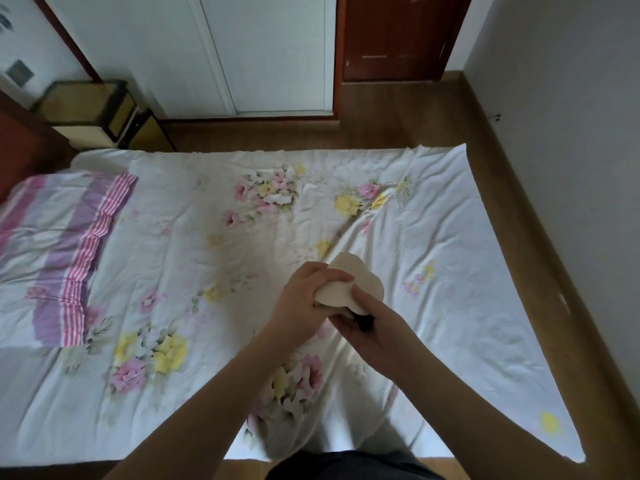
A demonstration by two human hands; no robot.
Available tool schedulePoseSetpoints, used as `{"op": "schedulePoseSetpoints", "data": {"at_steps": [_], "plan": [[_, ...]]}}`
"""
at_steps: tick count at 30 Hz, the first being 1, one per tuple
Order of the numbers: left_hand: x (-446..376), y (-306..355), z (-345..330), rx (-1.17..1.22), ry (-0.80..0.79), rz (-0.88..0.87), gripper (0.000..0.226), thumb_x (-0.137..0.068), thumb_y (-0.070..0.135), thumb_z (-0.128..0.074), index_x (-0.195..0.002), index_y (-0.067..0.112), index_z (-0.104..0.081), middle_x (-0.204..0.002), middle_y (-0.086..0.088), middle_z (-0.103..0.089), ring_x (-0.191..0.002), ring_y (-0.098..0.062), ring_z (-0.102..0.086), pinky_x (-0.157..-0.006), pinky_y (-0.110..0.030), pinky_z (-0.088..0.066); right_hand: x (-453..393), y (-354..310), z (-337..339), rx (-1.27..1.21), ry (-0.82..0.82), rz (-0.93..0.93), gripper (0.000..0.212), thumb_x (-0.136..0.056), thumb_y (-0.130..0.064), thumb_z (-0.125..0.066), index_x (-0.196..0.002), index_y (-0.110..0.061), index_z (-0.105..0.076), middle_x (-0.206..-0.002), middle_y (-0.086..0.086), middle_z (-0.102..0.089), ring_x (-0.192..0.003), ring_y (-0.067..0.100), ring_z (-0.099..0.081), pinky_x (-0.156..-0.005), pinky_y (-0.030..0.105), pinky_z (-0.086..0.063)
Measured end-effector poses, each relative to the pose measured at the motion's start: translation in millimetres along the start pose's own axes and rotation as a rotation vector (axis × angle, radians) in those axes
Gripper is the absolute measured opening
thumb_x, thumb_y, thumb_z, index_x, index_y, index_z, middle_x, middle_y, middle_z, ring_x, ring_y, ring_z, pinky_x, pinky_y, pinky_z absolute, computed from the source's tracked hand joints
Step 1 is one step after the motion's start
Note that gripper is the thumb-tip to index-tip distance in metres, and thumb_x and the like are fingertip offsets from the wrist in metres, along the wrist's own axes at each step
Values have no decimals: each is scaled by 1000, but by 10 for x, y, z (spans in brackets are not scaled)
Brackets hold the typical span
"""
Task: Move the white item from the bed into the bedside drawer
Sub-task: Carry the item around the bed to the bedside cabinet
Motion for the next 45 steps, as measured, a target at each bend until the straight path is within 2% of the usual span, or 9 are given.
{"op": "schedulePoseSetpoints", "data": {"at_steps": [4,8,13,17,20,29,32,36,45], "plan": [[-4,106,-14,-136,-226,-146,52,-81,33,-72,-128,46,-53,-141,15,-39,-130,-4,-37,-104,-23,-34,90,-279,56,211,61,157,40,-92,-11,-61,-130,-2,-53,-120,16,-68,-115,26,-63,-90,32,-54],[-7,412,136,-333,-126,-340,44,-89,39,-55,-133,35,-49,-139,8,-48,-127,-7,-44,-102,-40,-40,308,-672,-34,529,87,390,37,-91,-11,-62,-127,-15,-58,-119,8,-69,-115,23,-62,-95,32,-52],[-47,639,83,-422,-103,-421,41,-95,35,-45,-135,28,-47,-137,1,-51,-129,-14,-44,-104,-38,-36,784,-1082,-293,1243,211,807,46,-93,-11,-59,-134,-33,-54,-129,-20,-61,-120,0,-55,-95,17,-45],[-91,874,-122,-431,-98,-521,37,-93,22,-51,-130,19,-55,-129,-1,-58,-123,-15,-49,-103,-34,-34,1147,-1187,-318,1930,461,1167,40,-95,-5,-50,-134,-12,-57,-138,9,-57,-130,31,-50,-108,45,-40],[-64,1148,-331,-486,-60,-658,36,-92,19,-54,-128,14,-59,-125,-4,-62,-117,-22,-55,-101,-43,-40,1339,-1211,-105,2126,597,1096,41,-102,-18,-35,-140,-15,-49,-144,9,-51,-136,32,-43,-114,46,-31],[292,1877,-1441,-691,-296,-801,58,-96,54,-32,-147,24,-38,-146,-3,-48,-134,-30,-41,-107,-54,-32,2335,-1382,706,2031,1042,883,51,-105,-31,-12,-143,-20,-44,-142,9,-52,-134,35,-44,-114,52,-29],[435,2110,-1781,-718,-358,-821,60,-96,56,-30,-147,24,-37,-149,-4,-44,-136,-30,-38,-108,-54,-31,2777,-1402,1001,1996,1143,900,44,-101,-21,-33,-143,-20,-45,-144,9,-51,-136,34,-42,-114,54,-29],[805,2555,-2331,-693,-420,-867,60,-96,57,-27,-147,26,-37,-150,-3,-43,-138,-30,-36,-109,-54,-31,3444,-1371,1401,1930,1281,914,63,-84,-8,-68,-142,-20,-47,-144,8,-51,-136,34,-42,-112,55,-33],[1629,3363,-3511,-669,-521,-932,63,-95,61,-22,-146,27,-38,-152,-5,-40,-139,-30,-36,-108,-56,-34,4886,-1318,2196,1823,1461,901,70,-80,-14,-73,-143,-18,-45,-146,11,-48,-135,35,-44,-113,50,-32]]}}
Point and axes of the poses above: each hand's wrist, its own x-axis away from the middle knuckle, its own z-axis out of the back of the hand, y = z × x, the point moved 10 cm from there along -x, towards the middle knuckle
